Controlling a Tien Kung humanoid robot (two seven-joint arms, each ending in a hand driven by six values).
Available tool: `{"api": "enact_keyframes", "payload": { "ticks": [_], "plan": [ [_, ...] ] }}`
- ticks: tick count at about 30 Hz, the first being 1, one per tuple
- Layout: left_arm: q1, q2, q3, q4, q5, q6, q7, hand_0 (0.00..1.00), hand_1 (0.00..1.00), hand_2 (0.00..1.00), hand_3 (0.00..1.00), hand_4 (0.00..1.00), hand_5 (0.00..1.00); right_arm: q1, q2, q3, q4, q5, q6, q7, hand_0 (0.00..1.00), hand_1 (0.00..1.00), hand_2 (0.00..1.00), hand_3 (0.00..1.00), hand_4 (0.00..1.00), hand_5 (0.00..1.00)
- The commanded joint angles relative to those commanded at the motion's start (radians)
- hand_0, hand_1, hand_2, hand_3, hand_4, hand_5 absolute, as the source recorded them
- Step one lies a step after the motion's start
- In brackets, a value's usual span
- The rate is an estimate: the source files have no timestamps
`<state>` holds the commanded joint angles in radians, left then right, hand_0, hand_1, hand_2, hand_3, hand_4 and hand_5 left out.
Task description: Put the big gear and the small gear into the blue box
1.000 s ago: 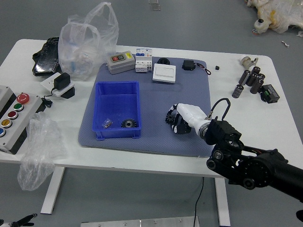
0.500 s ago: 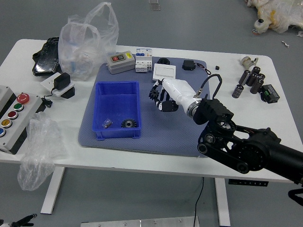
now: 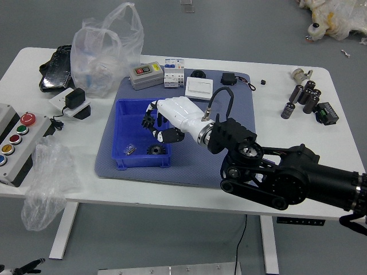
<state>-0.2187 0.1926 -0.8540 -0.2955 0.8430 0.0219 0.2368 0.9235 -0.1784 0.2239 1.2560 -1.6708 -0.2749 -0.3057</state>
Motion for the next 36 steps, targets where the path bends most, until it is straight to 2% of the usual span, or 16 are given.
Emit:
{"api": "enact_keyframes", "payload": {
  "ticks": [2, 13, 25, 26, 31, 32, 36],
  "plan": [
    [0.000, 0.000, 0.000, 0.000, 0.000, 0.000, -0.001, 0.654, 0.470, 0.507, 0.720, 0.738, 0.631, 0.000, 0.000, -0.005, 0.002, 0.008, 0.011, 0.003, 0.509, 0.663, 0.690, 0.632, 0.549, 0.243],
    [0.001, 0.001, 0.004, 0.001, -0.005, 0.001, -0.004, 0.654, 0.470, 0.506, 0.721, 0.738, 0.633, -0.029, -0.024, 0.030, 0.023, 0.001, 0.096, -0.003, 0.534, 0.684, 0.711, 0.646, 0.556, 0.245],
    [-0.001, 0.002, 0.003, 0.002, -0.003, -0.002, -0.005, 0.654, 0.469, 0.507, 0.721, 0.737, 0.636, -0.044, -0.030, 0.035, 0.021, 0.029, 0.126, 0.009, 0.551, 0.702, 0.725, 0.653, 0.568, 0.245],
    [-0.001, 0.002, 0.002, 0.002, -0.002, -0.002, -0.005, 0.654, 0.465, 0.506, 0.721, 0.736, 0.640, -0.044, -0.030, 0.035, 0.021, 0.032, 0.129, 0.013, 0.565, 0.723, 0.747, 0.699, 0.595, 0.219],
    [-0.001, 0.003, 0.001, 0.002, 0.001, -0.002, -0.005, 0.654, 0.465, 0.506, 0.721, 0.736, 0.640, -0.044, -0.030, 0.036, 0.020, 0.036, 0.141, 0.029, 0.565, 0.723, 0.747, 0.699, 0.595, 0.219],
    [-0.001, 0.003, 0.000, 0.002, 0.001, -0.003, -0.005, 0.654, 0.465, 0.506, 0.724, 0.730, 0.629, -0.044, -0.030, 0.036, 0.021, 0.036, 0.142, 0.031, 0.577, 0.747, 0.819, 0.827, 0.614, 0.206],
    [-0.001, 0.003, -0.003, 0.002, 0.004, -0.003, -0.005, 0.654, 0.465, 0.506, 0.724, 0.730, 0.629, -0.044, -0.030, 0.037, 0.021, 0.034, 0.146, 0.031, 0.577, 0.747, 0.819, 0.827, 0.614, 0.206]
  ]
}}
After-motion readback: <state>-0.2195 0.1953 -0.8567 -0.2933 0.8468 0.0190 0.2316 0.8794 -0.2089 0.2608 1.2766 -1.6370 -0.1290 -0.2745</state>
